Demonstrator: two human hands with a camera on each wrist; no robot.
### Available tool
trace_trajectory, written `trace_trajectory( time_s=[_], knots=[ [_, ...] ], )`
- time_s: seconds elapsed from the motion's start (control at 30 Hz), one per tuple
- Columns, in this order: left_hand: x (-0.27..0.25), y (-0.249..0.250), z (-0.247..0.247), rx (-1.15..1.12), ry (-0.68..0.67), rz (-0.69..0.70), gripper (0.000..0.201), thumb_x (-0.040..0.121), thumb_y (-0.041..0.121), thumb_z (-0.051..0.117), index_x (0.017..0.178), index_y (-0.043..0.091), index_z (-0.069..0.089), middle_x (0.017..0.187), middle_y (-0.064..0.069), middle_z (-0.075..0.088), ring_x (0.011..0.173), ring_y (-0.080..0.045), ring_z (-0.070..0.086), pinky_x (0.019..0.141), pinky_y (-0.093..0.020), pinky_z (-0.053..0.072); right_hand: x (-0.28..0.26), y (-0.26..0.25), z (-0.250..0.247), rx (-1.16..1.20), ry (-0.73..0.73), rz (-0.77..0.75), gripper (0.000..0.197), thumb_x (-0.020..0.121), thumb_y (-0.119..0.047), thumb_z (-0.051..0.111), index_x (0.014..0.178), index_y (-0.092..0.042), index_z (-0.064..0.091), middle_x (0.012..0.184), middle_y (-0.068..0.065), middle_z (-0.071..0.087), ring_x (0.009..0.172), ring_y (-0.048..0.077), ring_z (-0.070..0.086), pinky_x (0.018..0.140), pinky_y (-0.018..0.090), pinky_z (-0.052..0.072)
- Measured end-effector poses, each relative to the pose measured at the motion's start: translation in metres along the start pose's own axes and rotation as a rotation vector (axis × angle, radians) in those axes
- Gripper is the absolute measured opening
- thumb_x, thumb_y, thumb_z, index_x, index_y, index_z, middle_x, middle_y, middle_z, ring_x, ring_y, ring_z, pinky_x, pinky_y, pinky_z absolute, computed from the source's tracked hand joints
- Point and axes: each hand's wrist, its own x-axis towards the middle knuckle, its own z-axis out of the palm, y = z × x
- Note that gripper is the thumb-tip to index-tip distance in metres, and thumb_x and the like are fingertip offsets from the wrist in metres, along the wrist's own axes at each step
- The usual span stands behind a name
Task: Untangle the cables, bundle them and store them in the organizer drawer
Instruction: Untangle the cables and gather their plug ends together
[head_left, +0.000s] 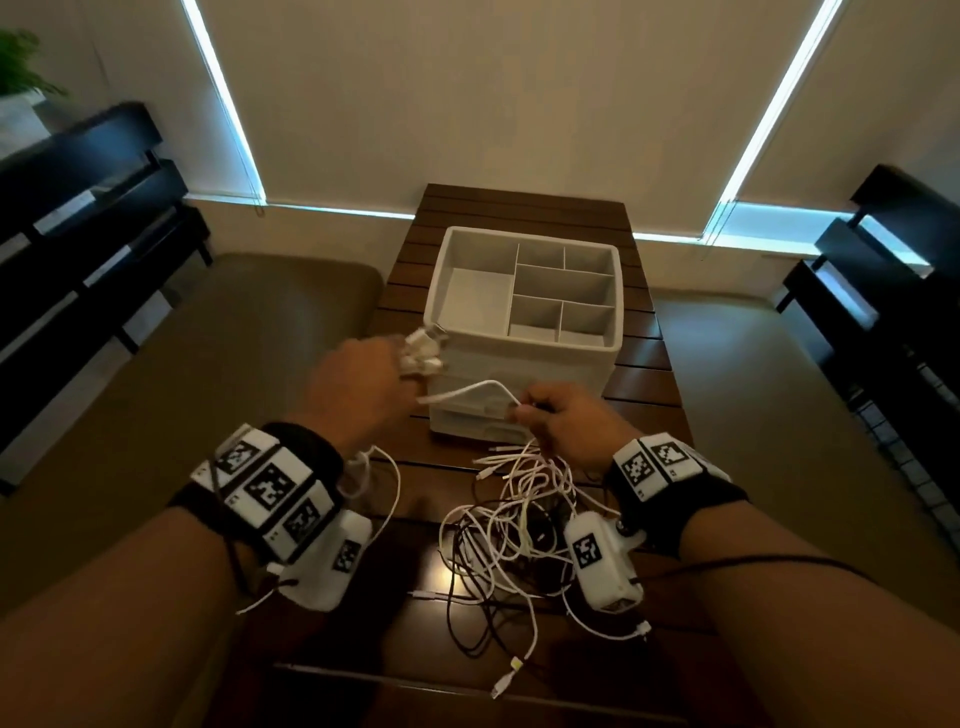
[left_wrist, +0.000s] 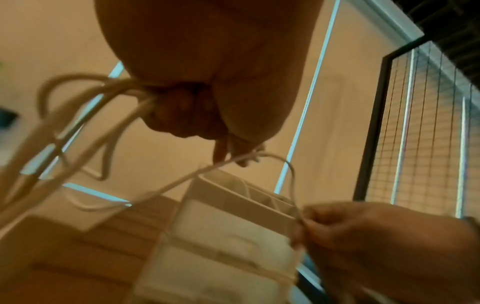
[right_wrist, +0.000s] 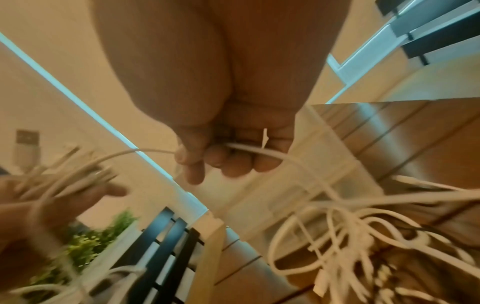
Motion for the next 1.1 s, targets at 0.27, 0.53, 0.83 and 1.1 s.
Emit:
trace_trajectory(
  time_s=[0.27,0.53,0.83,1.1],
  knots=[
    [-0.012,0.027,0.034,-0.896,-0.252,-0.161,0.038,0.085,0.047,0.066,0.083,0.01,0.069,0.045,0.012,0.043,0.043,-0.007,0.036,0.042,-0.022,0.031,-0.002,-0.006,0.002,-0.055,0.012,-0.122,0.019,0.094,-0.023,0.059,0.092,-0.009,0.071,0.071,0.001,0.062,0.063,0.013,0.054,0.061,0.027,0.044],
    [-0.003,0.024,0.016,-0.532,-0.306,-0.069,0.019,0.078,0.021,0.079,0.069,0.015,0.064,0.061,0.003,0.059,0.045,-0.001,0.052,0.045,-0.015,0.039,0.004,-0.021,0.001,-0.167,0.089,-0.212,0.01,0.091,-0.024,0.062,0.082,-0.02,0.064,0.068,-0.007,0.057,0.065,0.007,0.052,0.064,0.025,0.042],
    [0.009,-0.032,-0.031,0.046,-0.027,-0.195,0.036,0.064,0.045,0.086,0.079,0.021,0.064,0.081,-0.007,0.067,0.07,-0.025,0.058,0.065,-0.03,0.046,-0.006,0.028,-0.009,-0.326,0.02,0.034,0.013,0.091,-0.023,0.062,0.081,-0.015,0.066,0.074,-0.003,0.064,0.07,0.01,0.058,0.067,0.026,0.041],
    [-0.019,0.039,-0.009,-0.107,-0.164,0.089,0.02,0.073,0.023,0.071,0.081,0.025,0.053,0.08,0.003,0.067,0.067,-0.015,0.061,0.059,-0.026,0.047,0.001,-0.015,-0.005,-0.36,0.19,-0.114,0.016,0.089,-0.031,0.064,0.085,-0.016,0.068,0.08,0.002,0.066,0.076,0.017,0.06,0.072,0.035,0.051]
  ],
)
